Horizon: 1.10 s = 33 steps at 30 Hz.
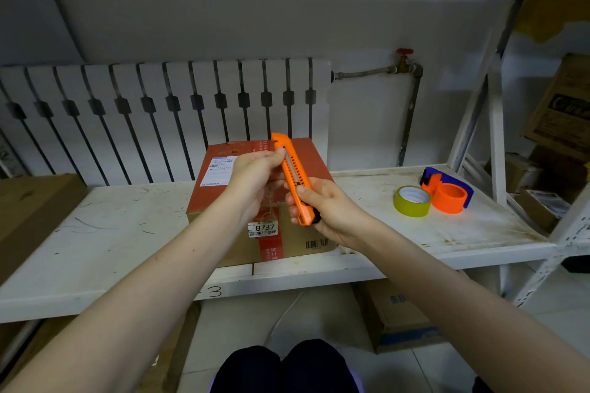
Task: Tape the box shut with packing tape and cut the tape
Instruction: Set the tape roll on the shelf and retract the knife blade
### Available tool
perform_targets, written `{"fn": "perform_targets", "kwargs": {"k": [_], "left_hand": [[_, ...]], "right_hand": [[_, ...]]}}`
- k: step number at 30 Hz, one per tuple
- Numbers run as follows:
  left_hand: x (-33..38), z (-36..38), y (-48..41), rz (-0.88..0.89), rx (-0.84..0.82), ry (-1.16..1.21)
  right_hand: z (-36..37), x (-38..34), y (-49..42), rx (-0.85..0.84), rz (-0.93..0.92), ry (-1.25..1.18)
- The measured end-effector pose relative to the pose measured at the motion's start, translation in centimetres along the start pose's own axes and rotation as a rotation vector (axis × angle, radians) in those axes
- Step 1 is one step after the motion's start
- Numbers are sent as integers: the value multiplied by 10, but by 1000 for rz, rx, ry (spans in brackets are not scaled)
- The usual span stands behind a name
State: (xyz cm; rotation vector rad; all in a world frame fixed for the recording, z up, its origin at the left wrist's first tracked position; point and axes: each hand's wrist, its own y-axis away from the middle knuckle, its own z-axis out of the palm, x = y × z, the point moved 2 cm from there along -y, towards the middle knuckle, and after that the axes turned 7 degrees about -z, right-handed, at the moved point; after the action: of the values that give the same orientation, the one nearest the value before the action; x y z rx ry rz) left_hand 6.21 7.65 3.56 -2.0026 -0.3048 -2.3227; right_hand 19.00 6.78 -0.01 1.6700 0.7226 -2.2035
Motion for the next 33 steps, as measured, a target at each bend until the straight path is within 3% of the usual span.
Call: {"fn": "perform_targets", "kwargs": {"k": [6, 15, 26, 33], "left_hand": [[-1, 3, 1, -13, 0, 27], [3, 3, -4, 60, 14, 13], [-3, 7, -11, 36, 6, 0], [-5, 3, -23, -85, 91, 90]], "right_hand": [[-4, 0, 2, -31, 13, -72], [-12, 7, 6, 160, 83, 142], [-17, 16, 3, 128, 16, 153], [-25, 13, 13, -36, 64, -201]]}}
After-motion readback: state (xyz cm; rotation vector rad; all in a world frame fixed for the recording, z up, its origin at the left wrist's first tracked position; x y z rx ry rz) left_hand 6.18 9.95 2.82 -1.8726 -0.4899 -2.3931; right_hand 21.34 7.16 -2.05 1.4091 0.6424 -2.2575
